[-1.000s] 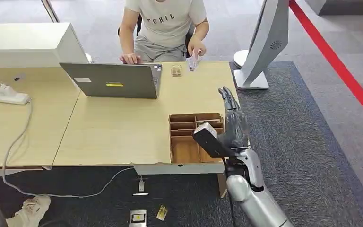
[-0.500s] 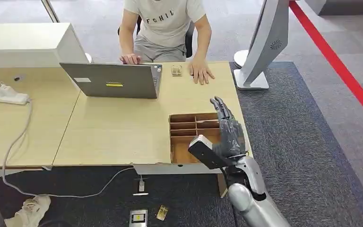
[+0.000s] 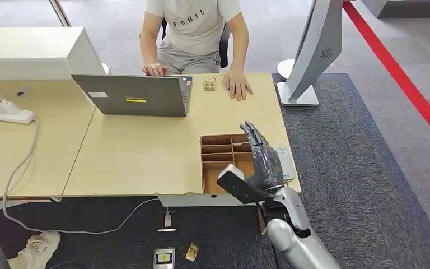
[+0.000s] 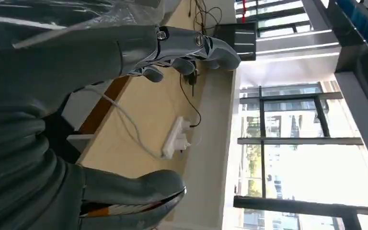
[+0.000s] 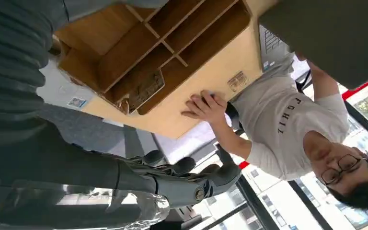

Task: Pass the card to the sensor for recognition and then transmit it.

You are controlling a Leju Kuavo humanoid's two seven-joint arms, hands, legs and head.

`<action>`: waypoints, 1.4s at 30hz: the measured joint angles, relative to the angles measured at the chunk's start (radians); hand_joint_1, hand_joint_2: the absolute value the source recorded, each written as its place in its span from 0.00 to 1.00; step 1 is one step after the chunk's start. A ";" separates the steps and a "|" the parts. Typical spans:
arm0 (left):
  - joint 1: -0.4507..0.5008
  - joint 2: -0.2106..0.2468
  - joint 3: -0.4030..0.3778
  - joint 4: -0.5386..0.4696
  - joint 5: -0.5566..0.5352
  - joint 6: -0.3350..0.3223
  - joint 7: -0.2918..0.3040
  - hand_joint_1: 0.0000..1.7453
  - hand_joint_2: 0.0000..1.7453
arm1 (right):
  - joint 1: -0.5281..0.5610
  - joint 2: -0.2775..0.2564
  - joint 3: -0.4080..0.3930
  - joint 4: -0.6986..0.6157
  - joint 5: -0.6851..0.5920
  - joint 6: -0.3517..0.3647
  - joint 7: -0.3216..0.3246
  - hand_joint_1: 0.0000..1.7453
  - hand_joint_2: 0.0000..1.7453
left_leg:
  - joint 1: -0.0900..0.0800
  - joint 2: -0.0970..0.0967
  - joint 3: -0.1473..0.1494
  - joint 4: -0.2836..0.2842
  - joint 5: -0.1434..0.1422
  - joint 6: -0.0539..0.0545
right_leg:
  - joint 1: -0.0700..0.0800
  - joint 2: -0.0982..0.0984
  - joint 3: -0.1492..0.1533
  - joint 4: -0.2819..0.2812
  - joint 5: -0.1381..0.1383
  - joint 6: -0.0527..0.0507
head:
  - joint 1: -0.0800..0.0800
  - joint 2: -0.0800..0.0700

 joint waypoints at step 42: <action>0.010 0.000 -0.006 0.027 -0.025 0.000 0.000 0.00 1.00 | -0.216 0.058 0.002 0.479 0.046 -0.119 0.044 1.00 1.00 | 0.000 0.000 0.000 0.000 0.000 0.000 | 0.000 0.000 0.000 0.000 0.000 0.000 | 0.000 0.000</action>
